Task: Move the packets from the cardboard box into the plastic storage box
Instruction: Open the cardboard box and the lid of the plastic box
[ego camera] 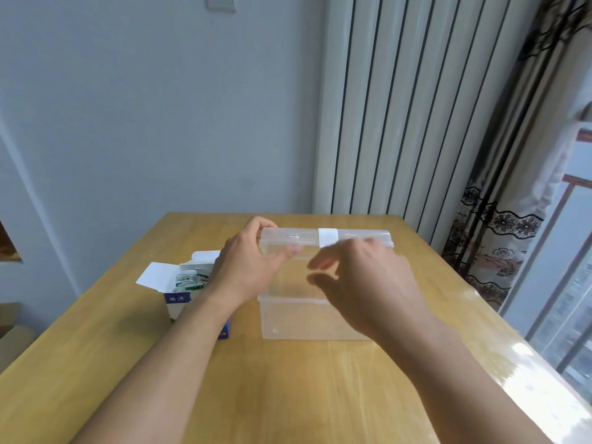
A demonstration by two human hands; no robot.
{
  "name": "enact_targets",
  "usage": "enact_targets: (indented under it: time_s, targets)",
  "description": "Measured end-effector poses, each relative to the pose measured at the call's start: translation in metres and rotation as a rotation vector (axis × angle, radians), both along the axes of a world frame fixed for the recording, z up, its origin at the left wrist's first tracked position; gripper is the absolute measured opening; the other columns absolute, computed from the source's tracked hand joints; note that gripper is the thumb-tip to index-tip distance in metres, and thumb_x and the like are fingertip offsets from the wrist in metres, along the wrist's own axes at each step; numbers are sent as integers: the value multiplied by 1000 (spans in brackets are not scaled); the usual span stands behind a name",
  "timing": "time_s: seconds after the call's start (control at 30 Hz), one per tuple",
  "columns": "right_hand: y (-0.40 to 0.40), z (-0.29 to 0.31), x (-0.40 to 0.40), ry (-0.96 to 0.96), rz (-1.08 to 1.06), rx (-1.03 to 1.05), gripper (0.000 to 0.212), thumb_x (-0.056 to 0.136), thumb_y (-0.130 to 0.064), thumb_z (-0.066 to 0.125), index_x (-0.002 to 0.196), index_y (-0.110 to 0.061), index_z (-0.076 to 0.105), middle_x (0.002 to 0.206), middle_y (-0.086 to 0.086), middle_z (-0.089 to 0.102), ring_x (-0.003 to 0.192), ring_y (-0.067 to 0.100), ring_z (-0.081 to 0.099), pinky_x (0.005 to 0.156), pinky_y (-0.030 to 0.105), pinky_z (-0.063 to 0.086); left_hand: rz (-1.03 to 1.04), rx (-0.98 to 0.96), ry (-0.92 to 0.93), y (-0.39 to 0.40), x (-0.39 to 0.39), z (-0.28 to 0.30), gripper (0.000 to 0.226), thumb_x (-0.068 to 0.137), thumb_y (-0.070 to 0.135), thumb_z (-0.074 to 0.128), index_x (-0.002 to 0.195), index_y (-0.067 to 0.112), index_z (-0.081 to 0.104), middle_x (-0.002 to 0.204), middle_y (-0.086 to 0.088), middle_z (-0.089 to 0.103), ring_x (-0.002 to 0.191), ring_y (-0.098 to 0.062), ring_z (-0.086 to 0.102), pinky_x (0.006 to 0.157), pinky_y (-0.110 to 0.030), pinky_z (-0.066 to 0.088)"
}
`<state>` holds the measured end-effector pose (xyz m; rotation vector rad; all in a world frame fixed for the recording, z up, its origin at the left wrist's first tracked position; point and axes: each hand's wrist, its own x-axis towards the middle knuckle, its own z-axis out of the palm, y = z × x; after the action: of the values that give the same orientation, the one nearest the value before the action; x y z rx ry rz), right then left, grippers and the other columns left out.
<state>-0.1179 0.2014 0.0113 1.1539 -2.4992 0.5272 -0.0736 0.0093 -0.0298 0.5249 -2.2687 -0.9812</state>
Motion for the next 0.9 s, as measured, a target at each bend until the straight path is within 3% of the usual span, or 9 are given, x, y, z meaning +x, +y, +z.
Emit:
enact_targets:
  time_s: [0.07, 0.13, 0.2, 0.33, 0.47, 0.57, 0.67, 0.77, 0.9]
  targets:
    - [-2, -10, -1, -56, -10, 239, 31, 91, -47, 70, 121, -39, 68, 117, -15, 70, 107, 14, 66, 80, 30, 50, 48, -5, -9, -1, -9, 6, 46, 78, 68, 70, 110, 38, 55, 111, 18, 63, 103, -14, 59, 89, -38, 52]
    - [-6, -19, -4, -102, -14, 346, 30, 91, -41, 72, 121, -37, 68, 115, -11, 70, 106, 17, 66, 79, 31, 48, 115, -1, 4, -4, -20, 16, 45, 82, 66, 68, 112, 33, 58, 112, 16, 63, 101, -18, 59, 87, -37, 52]
    - [-9, -23, -9, -109, -22, 353, 24, 93, -25, 69, 115, -35, 70, 106, -10, 72, 99, 16, 68, 82, 32, 54, 201, -8, -25, -9, -33, 23, 39, 89, 60, 63, 113, 29, 58, 109, 14, 62, 97, -20, 58, 82, -34, 48]
    - [-9, -29, -17, -99, -19, 342, 41, 92, -2, 56, 110, -36, 72, 101, -9, 72, 98, 17, 67, 82, 31, 54, 312, -134, -186, -19, -56, 23, 26, 100, 38, 55, 122, 28, 48, 105, 1, 65, 87, -28, 57, 73, -34, 43]
    - [-9, -32, -19, -123, -5, 320, 43, 91, -3, 56, 111, -37, 73, 105, -9, 72, 99, 19, 66, 78, 29, 52, 257, -183, -419, -25, -71, 17, 54, 92, 16, 61, 139, 25, 36, 114, -6, 63, 92, -33, 60, 74, -35, 47]
    - [-10, -34, -21, -119, 5, 297, 39, 92, -5, 58, 111, -36, 73, 107, -8, 72, 100, 20, 67, 77, 28, 49, 198, -238, -551, -23, -69, 9, 60, 89, 23, 61, 144, 25, 38, 131, -2, 62, 113, -32, 62, 89, -35, 51]
    - [-10, -34, -22, -117, 14, 288, 39, 92, -4, 57, 111, -35, 72, 107, -7, 72, 100, 19, 67, 78, 29, 52, 189, -333, -582, -18, -61, 7, 62, 94, 36, 61, 150, 26, 38, 140, 1, 60, 128, -27, 55, 103, -34, 42]
    - [-10, -33, -18, -101, 8, 283, 37, 93, -7, 55, 113, -34, 70, 108, -7, 71, 102, 21, 64, 77, 30, 48, 162, -366, -501, -18, -47, 11, 58, 93, 45, 62, 146, 28, 45, 139, 5, 61, 131, -24, 52, 106, -34, 39]
    - [-5, -29, -12, -100, 12, 305, 45, 89, -1, 51, 109, -36, 71, 104, -9, 72, 100, 18, 65, 77, 31, 50, 92, -273, -404, -29, -12, 15, 57, 89, 64, 59, 138, 35, 53, 142, 10, 58, 129, -20, 53, 107, -38, 43]
